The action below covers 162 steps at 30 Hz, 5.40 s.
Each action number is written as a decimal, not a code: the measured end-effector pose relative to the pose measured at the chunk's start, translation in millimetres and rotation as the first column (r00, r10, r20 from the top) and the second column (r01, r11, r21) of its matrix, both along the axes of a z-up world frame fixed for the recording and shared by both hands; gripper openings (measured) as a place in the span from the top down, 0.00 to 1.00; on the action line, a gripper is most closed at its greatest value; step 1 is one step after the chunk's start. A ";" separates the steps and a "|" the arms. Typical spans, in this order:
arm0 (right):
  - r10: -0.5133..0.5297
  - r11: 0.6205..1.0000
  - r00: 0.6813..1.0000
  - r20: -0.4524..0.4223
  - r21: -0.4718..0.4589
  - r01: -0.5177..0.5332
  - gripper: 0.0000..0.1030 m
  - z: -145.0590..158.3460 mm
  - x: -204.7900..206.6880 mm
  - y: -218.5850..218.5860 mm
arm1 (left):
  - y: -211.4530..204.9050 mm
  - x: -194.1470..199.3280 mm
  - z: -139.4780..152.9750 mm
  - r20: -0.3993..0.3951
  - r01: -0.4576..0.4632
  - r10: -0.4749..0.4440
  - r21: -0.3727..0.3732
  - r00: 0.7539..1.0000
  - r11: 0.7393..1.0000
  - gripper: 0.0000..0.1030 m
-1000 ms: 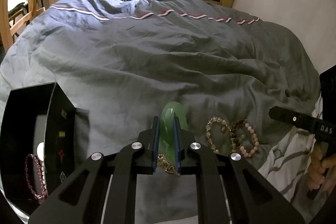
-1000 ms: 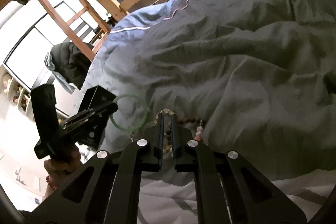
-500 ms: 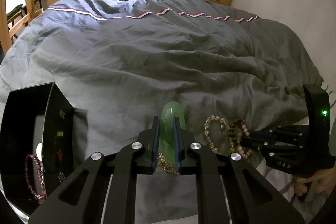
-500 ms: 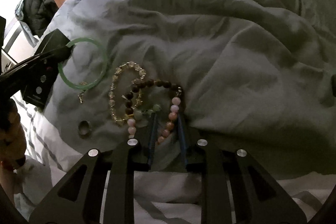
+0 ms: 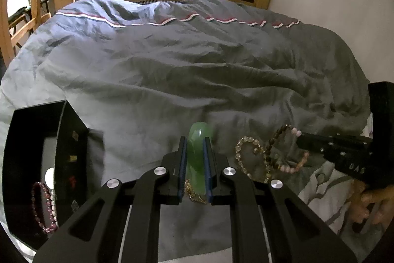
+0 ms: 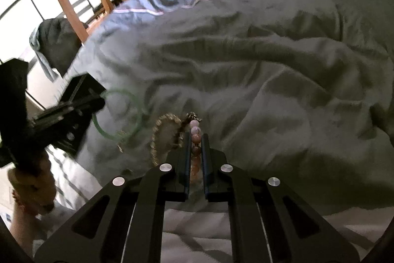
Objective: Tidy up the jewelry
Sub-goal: 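Lift green bangle with left tool while right tool carries bracelet toward box, then lower green bangle and pink-and-brown bracelet into black box, opening both tools, then move left tool to gold pendant chain while right tool approaches gold bracelet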
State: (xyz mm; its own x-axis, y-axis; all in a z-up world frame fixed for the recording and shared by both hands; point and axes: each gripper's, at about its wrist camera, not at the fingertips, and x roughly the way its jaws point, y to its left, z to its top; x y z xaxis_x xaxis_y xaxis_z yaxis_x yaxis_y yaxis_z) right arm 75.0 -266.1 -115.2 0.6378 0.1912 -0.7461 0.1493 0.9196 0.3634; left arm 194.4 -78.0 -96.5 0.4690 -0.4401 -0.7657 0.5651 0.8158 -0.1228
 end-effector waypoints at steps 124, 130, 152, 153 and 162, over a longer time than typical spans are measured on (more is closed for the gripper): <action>0.289 0.956 0.956 0.052 -0.069 -0.285 0.47 101.8 116.1 217.3 | 195.8 6.5 65.0 0.027 -0.376 0.376 0.026 0.926 0.926 0.40; 0.214 0.971 0.975 0.055 -0.119 -0.206 0.11 107.3 99.1 169.8 | 175.9 0.0 65.5 0.047 -0.329 0.329 0.012 0.943 0.944 0.15; 0.121 0.976 0.992 0.024 -0.186 -0.115 0.11 78.1 30.0 56.0 | 46.9 -41.5 16.3 0.034 -0.024 0.022 0.074 0.999 0.997 0.13; 0.123 0.977 0.992 0.021 -0.176 -0.118 0.14 74.3 28.9 52.4 | 41.0 -43.2 12.3 0.033 -0.009 0.006 0.081 0.999 0.997 0.13; 0.177 0.978 0.984 -0.031 -0.108 -0.179 0.33 29.5 26.7 36.9 | 12.5 -30.7 -22.3 0.008 0.032 -0.033 0.123 0.999 0.992 0.27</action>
State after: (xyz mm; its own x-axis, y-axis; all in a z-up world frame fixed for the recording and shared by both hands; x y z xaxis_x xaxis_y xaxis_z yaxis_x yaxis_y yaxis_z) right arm 101.7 -229.2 -85.7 0.5851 0.2162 -0.7816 -0.0142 0.9664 0.2567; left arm 163.7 -65.5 -118.9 0.4640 -0.3581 -0.8102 0.5920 0.8057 -0.0171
